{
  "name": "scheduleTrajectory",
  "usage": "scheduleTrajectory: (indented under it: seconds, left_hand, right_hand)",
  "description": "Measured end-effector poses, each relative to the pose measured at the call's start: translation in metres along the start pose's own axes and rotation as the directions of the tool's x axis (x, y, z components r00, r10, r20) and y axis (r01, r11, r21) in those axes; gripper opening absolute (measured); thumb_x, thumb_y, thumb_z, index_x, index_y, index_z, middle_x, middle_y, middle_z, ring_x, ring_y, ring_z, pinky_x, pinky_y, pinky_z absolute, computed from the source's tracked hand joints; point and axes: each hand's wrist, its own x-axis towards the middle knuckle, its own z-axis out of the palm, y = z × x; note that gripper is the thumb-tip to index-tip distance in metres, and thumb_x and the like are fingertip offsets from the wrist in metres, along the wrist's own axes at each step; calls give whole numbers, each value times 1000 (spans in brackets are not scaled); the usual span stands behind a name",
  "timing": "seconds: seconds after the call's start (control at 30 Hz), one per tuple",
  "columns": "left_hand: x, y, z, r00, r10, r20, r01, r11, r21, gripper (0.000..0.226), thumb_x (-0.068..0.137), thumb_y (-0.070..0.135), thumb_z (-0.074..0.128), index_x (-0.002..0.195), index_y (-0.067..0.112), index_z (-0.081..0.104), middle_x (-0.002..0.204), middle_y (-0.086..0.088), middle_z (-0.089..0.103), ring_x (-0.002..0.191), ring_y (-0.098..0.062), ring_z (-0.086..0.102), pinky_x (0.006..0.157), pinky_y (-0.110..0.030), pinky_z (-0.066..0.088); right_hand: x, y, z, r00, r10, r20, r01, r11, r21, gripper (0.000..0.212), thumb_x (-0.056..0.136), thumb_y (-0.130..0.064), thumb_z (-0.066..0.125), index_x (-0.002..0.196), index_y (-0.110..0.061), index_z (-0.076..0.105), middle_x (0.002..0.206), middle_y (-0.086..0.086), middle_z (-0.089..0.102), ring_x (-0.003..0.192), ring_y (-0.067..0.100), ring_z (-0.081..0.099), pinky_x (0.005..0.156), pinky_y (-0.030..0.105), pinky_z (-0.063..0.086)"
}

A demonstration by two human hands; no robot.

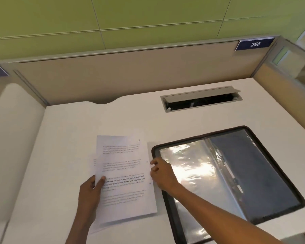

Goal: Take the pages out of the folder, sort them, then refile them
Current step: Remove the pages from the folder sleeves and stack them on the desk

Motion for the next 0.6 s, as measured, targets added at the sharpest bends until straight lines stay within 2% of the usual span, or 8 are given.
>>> scheduleTrajectory:
  seconds: [0.07, 0.13, 0.23, 0.3, 0.43, 0.6]
  left_hand:
    - [4, -10, -10, 998, 55, -16, -51, 979, 198, 11, 101, 21, 69, 101, 29, 75, 96, 8, 80, 91, -21, 75, 87, -43, 58]
    - [7, -17, -14, 991, 130, -17, -114, 920, 375, 13, 100, 19, 70, 97, 32, 71, 93, 8, 77, 85, -22, 72, 77, -37, 53]
    - [9, -23, -12, 982, 185, -27, -148, 858, 492, 9, 96, 15, 74, 97, 23, 70, 89, 2, 75, 76, -18, 67, 68, -31, 46]
    - [9, -30, -9, 979, 198, -52, -146, 854, 499, 12, 95, 12, 75, 99, 21, 69, 91, 2, 74, 78, -19, 65, 67, -27, 45]
    - [10, -41, -6, 969, 198, -146, -101, 862, 496, 23, 94, 13, 75, 115, 15, 68, 102, -5, 75, 90, -28, 69, 79, -41, 55]
    - [21, -43, -10, 950, 225, -217, -43, 781, 623, 43, 91, 15, 76, 131, 5, 61, 119, -18, 68, 107, -42, 63, 90, -55, 53]
  right_hand:
    - [1, 2, 17, 1000, 8, -2, -8, 1000, -29, 23, 93, 2, 57, 109, -14, 58, 76, 0, 60, 66, 6, 55, 59, 17, 44]
    - [2, 2, 27, 1000, 19, -4, -19, 998, -60, 25, 92, 6, 54, 105, -14, 57, 74, -1, 57, 60, 3, 51, 51, 16, 40]
    - [5, 5, 37, 998, 61, -9, -62, 992, -113, 30, 89, 6, 49, 99, -22, 55, 73, -2, 55, 54, 2, 48, 48, 22, 40]
    - [8, 9, 42, 999, 40, -37, -46, 979, -198, 28, 90, -2, 52, 97, -29, 51, 77, -2, 60, 60, 8, 54, 49, 28, 48]
    - [9, 7, 47, 1000, -5, 7, 7, 958, -287, 23, 95, -10, 52, 105, -30, 49, 81, -4, 61, 70, 13, 64, 51, 25, 49]
    - [11, 3, 54, 997, -25, 75, 45, 959, -279, 21, 98, -3, 47, 114, -16, 52, 83, -2, 57, 67, 7, 52, 48, 17, 40]
